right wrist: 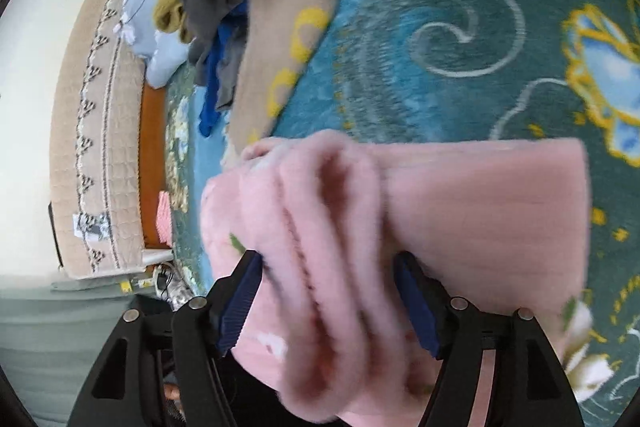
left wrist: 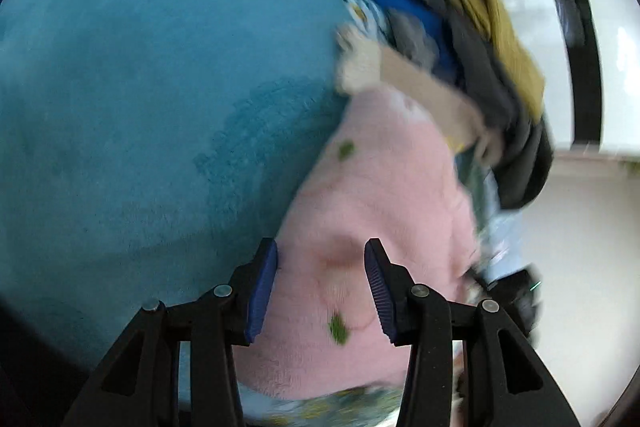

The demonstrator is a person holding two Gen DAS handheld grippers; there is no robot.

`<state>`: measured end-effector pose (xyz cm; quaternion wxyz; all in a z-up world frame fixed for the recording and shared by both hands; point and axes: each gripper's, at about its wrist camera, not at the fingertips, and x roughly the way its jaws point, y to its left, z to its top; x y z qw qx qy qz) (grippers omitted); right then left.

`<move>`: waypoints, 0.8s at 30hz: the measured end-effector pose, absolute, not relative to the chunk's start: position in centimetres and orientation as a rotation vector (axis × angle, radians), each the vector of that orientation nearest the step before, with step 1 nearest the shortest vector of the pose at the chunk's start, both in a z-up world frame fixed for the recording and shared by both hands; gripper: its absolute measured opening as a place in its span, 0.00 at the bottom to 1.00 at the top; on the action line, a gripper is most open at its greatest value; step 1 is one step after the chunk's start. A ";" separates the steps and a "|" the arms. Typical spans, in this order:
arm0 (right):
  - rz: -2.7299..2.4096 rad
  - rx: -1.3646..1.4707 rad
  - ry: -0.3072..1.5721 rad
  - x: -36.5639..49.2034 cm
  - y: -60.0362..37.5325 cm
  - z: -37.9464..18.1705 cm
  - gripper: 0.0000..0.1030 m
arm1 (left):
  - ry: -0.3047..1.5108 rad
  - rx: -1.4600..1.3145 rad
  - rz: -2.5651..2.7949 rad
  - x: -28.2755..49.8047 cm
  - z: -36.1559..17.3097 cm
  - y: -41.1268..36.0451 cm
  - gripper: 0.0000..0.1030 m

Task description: Fold clothes

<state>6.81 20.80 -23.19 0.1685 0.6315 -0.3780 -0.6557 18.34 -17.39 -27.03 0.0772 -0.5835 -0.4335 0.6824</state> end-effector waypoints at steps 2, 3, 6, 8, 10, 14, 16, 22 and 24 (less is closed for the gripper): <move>-1.864 1.810 -1.083 6.6 20.3 -23.3 0.70 | -1.330 -1.715 2.063 18.6 -27.0 -17.8 0.45; -1.870 1.809 -1.095 6.5 20.1 -23.2 0.70 | -1.342 -1.704 2.067 18.7 -27.0 -18.0 0.45; -1.873 1.794 -1.161 6.6 19.7 -23.0 0.65 | -1.340 -1.711 2.048 19.0 -27.1 -17.9 0.45; -1.856 1.786 -1.201 6.6 19.4 -22.7 0.50 | -1.331 -1.696 2.048 19.1 -26.8 -17.8 0.45; -1.874 1.791 -1.177 6.7 19.0 -22.0 0.38 | -1.328 -1.682 2.048 19.3 -26.6 -17.8 0.45; -1.908 1.737 -1.129 7.1 18.4 -19.5 0.28 | -1.333 -1.638 2.054 19.9 -26.1 -17.9 0.45; -1.911 1.664 -1.114 7.5 18.1 -17.3 0.27 | -1.336 -1.612 2.058 20.1 -25.8 -18.1 0.45; -1.907 1.392 -1.152 10.3 20.2 -11.3 0.27 | -1.342 -1.551 2.058 20.6 -25.0 -18.9 0.45; -1.948 1.388 -1.164 11.4 22.0 -11.1 0.27 | -1.333 -1.542 2.056 20.7 -24.7 -18.9 0.45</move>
